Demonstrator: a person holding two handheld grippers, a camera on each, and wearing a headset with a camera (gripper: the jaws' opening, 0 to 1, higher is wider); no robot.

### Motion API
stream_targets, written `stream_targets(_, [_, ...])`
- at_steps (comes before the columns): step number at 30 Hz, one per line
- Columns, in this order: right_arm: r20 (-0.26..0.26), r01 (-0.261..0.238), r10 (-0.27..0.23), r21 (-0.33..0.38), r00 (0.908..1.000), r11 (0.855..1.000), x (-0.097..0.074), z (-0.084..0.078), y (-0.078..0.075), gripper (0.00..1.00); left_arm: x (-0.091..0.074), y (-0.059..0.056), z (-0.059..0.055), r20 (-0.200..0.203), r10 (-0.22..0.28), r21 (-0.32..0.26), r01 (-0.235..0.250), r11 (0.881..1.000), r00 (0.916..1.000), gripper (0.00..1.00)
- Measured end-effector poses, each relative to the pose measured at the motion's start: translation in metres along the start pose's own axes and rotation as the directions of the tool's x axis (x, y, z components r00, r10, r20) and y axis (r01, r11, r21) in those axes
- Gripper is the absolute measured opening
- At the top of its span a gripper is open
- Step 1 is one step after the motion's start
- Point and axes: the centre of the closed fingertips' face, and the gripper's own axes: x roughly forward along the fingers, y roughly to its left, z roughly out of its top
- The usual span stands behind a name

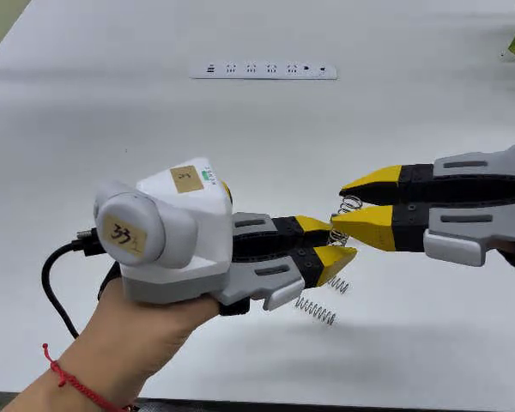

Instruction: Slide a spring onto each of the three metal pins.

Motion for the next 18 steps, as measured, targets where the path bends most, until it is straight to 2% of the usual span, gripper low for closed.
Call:
stream_targets(3, [-0.061, -0.039, 0.035, -0.063, 0.9975, 0.997, -0.004, -0.001, 0.0, 0.25, 0.0, -0.001, -0.001, -0.003, -0.005, 0.007, 0.005, 1.0, 1.0, 0.1])
stream_targets(5, [-0.121, -0.086, 0.074, -0.096, 0.9899, 0.992, -0.008, -0.001, 0.001, 0.26, 0.0, -0.002, -0.001, -0.004, -0.009, 0.013, 0.009, 1.0, 0.9999, 0.1])
stream_targets(8, [-0.199, -0.162, 0.131, -0.148, 0.9712, 0.976, -0.01, 0.001, 0.006, 0.27, 0.001, -0.003, -0.002, -0.007, -0.014, 0.022, 0.014, 1.0, 0.9999, 0.1])
stream_targets(9, [-0.246, -0.199, 0.155, -0.166, 0.9568, 0.966, -0.011, -0.001, 0.007, 0.27, 0.001, -0.004, -0.002, -0.007, -0.016, 0.024, 0.016, 1.0, 0.9998, 0.1])
stream_targets(10, [-0.274, -0.216, 0.162, -0.177, 0.9479, 0.96, -0.011, -0.002, 0.007, 0.28, 0.002, -0.004, -0.002, -0.008, -0.019, 0.025, 0.019, 1.0, 0.9998, 0.1])
stream_targets(11, [-0.314, -0.243, 0.171, -0.207, 0.9341, 0.948, -0.011, -0.003, 0.005, 0.28, 0.002, -0.005, -0.002, -0.01, -0.021, 0.031, 0.022, 0.999, 0.9997, 0.1])
stream_targets(13, [-0.367, -0.286, 0.187, -0.236, 0.911, 0.929, -0.01, -0.004, 0.008, 0.28, 0.003, -0.006, -0.002, -0.011, -0.024, 0.037, 0.024, 0.999, 0.9996, 0.1])
stream_targets(14, [-0.406, -0.322, 0.204, -0.248, 0.8907, 0.914, -0.009, -0.004, 0.008, 0.27, 0.003, -0.006, -0.002, -0.012, -0.027, 0.041, 0.027, 0.999, 0.9996, 0.1])
stream_targets(15, [-0.425, -0.346, 0.218, -0.252, 0.8784, 0.904, -0.008, -0.005, 0.009, 0.27, 0.004, -0.007, -0.002, -0.012, -0.028, 0.042, 0.029, 0.999, 0.9995, 0.1])
stream_targets(16, [-0.462, -0.381, 0.236, -0.25, 0.8549, 0.89, -0.007, -0.007, 0.012, 0.27, 0.004, -0.007, -0.002, -0.012, -0.032, 0.045, 0.032, 0.998, 0.9994, 0.1])
stream_targets(18, [-0.515, -0.419, 0.24, -0.266, 0.8232, 0.868, -0.006, -0.011, 0.012, 0.26, 0.005, -0.008, -0.002, -0.015, -0.034, 0.052, 0.035, 0.998, 0.9993, 0.1])
